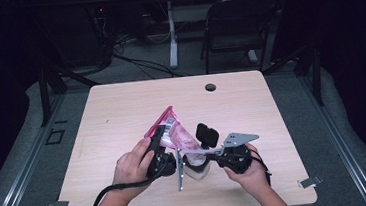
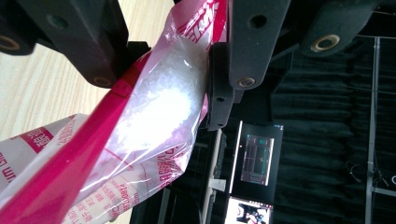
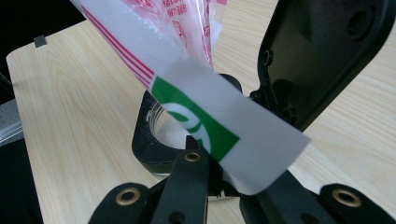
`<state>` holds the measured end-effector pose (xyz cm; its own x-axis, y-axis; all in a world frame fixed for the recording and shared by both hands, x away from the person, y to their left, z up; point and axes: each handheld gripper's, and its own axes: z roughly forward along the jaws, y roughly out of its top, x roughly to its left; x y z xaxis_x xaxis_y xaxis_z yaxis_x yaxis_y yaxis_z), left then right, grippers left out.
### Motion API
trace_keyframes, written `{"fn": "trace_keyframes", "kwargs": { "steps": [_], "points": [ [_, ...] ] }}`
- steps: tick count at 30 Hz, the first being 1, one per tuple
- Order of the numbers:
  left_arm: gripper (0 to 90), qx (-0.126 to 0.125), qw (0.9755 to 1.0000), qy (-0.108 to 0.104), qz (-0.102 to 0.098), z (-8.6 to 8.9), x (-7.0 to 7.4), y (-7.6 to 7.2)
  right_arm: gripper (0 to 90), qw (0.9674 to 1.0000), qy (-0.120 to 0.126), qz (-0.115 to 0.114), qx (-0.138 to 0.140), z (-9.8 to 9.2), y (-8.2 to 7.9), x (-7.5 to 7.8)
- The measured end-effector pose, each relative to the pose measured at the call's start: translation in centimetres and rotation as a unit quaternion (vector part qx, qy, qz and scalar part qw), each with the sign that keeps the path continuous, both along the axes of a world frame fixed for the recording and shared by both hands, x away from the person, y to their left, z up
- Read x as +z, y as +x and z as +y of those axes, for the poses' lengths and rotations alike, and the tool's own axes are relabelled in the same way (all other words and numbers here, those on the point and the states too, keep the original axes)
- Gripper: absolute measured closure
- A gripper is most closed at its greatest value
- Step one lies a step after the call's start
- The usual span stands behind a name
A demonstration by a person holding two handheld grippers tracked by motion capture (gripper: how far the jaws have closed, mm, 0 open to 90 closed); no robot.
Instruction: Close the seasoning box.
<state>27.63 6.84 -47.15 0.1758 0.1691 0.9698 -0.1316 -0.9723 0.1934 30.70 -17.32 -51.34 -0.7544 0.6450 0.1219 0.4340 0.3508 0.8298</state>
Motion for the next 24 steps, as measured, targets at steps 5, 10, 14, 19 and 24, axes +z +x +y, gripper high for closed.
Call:
{"fn": "trace_keyframes", "kwargs": {
  "steps": [5,10,14,19,24],
  "points": [
    [68.0,-0.001,1.0000,-0.004,0.002,-0.03,-0.02,0.00,90.0,1.0000,0.000,0.000,0.001,-0.02,0.01,0.01],
    [68.0,-0.003,1.0000,-0.004,-0.002,-0.04,0.00,-0.01,90.0,1.0000,0.000,0.000,-0.001,-0.03,0.01,0.00],
    [68.0,-0.004,1.0000,-0.004,-0.002,-0.05,0.02,-0.01,90.0,1.0000,0.000,0.000,0.000,-0.03,0.01,0.00],
    [68.0,-0.004,1.0000,-0.004,-0.002,-0.05,0.02,-0.01,90.0,1.0000,-0.001,0.000,-0.001,-0.03,0.02,-0.01],
    [68.0,-0.004,1.0000,-0.004,-0.003,-0.04,0.03,-0.02,90.0,1.0000,-0.001,0.000,-0.001,-0.02,0.00,-0.01]
  ]
}}
